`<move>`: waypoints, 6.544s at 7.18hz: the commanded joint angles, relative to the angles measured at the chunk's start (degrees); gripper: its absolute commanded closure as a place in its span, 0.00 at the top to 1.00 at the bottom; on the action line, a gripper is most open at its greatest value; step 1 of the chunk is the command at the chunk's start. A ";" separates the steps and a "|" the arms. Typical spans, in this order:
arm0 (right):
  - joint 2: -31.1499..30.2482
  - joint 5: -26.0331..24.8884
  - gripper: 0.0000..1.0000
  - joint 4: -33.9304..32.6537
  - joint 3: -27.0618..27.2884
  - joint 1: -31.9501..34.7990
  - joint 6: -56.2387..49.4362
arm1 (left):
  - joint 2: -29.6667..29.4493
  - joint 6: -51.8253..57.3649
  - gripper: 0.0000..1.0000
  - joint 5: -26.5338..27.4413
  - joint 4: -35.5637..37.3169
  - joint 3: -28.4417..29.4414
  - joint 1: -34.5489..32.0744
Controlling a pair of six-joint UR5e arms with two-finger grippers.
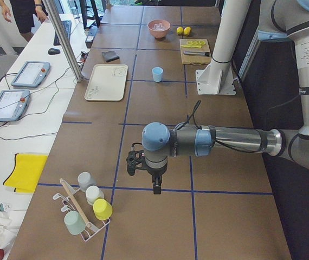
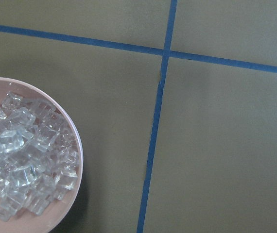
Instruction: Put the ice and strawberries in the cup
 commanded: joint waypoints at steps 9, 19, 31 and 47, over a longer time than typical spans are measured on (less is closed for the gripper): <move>-1.77 1.93 1.00 11.61 2.10 -13.33 12.91 | 0.93 -0.39 1.00 -1.28 -3.17 -0.37 0.67; -1.69 -5.49 0.83 16.06 0.26 -27.24 13.29 | 0.93 -0.57 1.00 -1.28 -3.19 0.24 0.85; -0.28 -6.02 0.52 16.58 -0.80 -27.60 12.67 | 0.93 -0.40 1.00 -1.28 -3.19 0.77 1.64; 44.76 -19.34 0.00 16.14 -2.95 -58.16 79.53 | 0.85 -0.13 1.00 -2.59 -5.56 0.07 1.64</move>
